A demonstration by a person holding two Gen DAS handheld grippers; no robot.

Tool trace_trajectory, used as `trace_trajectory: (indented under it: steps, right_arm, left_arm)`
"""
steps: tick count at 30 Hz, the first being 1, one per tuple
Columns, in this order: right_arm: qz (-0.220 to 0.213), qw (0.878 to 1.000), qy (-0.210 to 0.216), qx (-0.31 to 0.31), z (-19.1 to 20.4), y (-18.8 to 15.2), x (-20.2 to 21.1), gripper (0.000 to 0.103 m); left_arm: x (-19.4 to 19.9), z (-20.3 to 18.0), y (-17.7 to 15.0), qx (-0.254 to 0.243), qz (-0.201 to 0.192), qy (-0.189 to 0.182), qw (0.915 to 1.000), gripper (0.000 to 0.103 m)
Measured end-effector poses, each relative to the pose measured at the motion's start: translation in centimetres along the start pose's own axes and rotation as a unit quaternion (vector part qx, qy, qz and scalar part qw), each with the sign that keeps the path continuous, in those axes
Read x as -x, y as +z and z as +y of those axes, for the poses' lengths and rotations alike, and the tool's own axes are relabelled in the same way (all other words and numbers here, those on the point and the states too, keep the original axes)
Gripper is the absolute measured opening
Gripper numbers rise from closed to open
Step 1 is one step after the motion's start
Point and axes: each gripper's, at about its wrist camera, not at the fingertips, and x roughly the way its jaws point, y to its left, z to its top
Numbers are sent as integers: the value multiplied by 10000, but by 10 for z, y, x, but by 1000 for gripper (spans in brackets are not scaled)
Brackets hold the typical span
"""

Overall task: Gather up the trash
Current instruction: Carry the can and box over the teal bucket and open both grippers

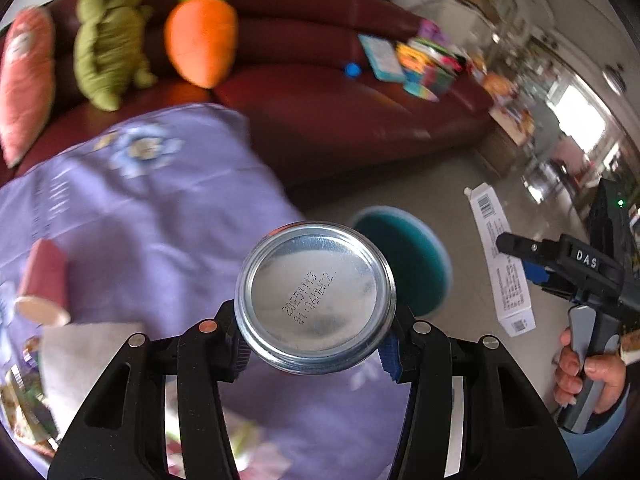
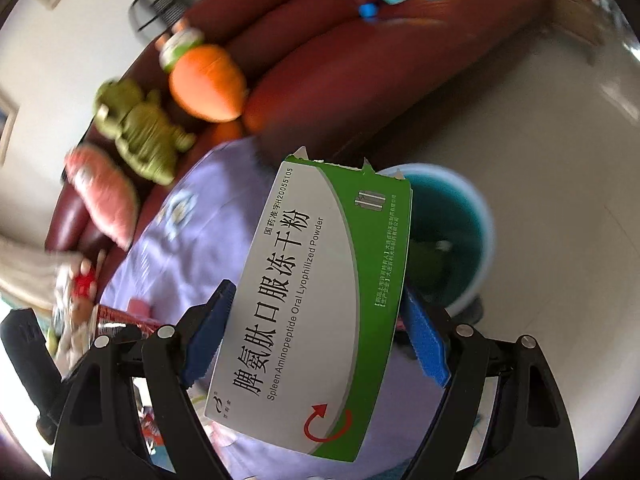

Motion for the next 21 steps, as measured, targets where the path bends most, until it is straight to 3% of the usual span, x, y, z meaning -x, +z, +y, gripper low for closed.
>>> trace_trajectory:
  steps: [8,21]
  right_arm:
    - [-10,9988,-174,-456,-66,20,-11,78]
    - [213,9982,-263,-485,-85,43,-48,78]
  left_arm:
    - [-77,-62,18,-365,449,-159,9982,51]
    - [-167,-109,34,-439,961,-333,9938,52]
